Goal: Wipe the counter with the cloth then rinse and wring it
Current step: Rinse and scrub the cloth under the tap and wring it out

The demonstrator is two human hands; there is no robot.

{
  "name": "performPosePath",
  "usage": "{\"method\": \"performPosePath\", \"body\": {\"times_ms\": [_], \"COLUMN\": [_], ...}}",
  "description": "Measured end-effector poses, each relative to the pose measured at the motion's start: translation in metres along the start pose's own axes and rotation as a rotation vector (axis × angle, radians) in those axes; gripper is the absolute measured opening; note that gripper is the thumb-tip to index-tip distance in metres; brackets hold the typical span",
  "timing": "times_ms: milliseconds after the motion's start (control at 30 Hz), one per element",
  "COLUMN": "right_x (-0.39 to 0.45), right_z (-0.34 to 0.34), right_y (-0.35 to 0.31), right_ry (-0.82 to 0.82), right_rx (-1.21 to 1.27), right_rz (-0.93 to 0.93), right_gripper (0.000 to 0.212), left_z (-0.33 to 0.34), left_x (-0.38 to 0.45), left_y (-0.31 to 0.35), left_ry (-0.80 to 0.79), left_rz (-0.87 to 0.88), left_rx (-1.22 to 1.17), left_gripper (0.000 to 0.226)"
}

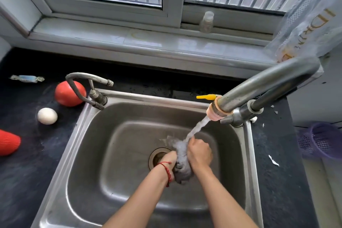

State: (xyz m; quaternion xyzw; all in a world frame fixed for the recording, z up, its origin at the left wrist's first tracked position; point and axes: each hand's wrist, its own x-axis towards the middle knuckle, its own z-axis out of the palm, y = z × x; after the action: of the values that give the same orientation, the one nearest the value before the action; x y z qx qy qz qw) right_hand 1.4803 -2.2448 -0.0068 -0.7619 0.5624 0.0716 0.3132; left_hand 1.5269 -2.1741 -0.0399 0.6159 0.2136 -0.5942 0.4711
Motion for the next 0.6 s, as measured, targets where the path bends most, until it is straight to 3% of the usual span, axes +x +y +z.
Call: {"method": "performPosePath", "body": {"times_ms": [67, 133, 200, 300, 367, 433, 500, 600], "right_x": [0.009, 0.009, 0.004, -0.007, -0.016, -0.028, -0.033, -0.029], "right_z": [-0.002, -0.003, -0.005, -0.007, -0.002, 0.002, 0.008, 0.005], "right_y": [-0.006, -0.012, -0.012, -0.010, -0.011, -0.018, -0.022, -0.024], "right_ry": [-0.013, -0.081, -0.234, -0.430, -0.484, -0.457, -0.340, -0.096], "right_rx": [0.233, 0.516, 0.735, 0.825, 0.804, 0.711, 0.477, 0.099], "right_rz": [0.116, 0.190, 0.206, 0.051, -0.056, -0.120, -0.181, -0.256], "right_gripper": [0.053, 0.051, 0.038, 0.010, 0.012, 0.011, 0.040, 0.057], "left_z": [0.004, 0.001, -0.011, -0.026, -0.028, -0.016, -0.003, 0.002], "left_x": [-0.002, -0.009, -0.011, -0.011, -0.013, -0.013, -0.014, -0.011], "left_y": [-0.004, 0.000, 0.001, 0.003, 0.006, 0.009, 0.009, 0.004], "left_ry": [-0.097, 0.013, 0.223, 0.078, -0.047, -0.121, -0.071, -0.128], "left_rz": [-0.029, 0.014, 0.067, -0.060, -0.105, -0.013, 0.130, 0.068], "left_rx": [-0.267, -0.349, -0.385, -0.477, -0.438, -0.464, -0.505, -0.426], "left_gripper": [0.022, 0.026, 0.040, 0.062, 0.070, 0.066, 0.068, 0.070]}}
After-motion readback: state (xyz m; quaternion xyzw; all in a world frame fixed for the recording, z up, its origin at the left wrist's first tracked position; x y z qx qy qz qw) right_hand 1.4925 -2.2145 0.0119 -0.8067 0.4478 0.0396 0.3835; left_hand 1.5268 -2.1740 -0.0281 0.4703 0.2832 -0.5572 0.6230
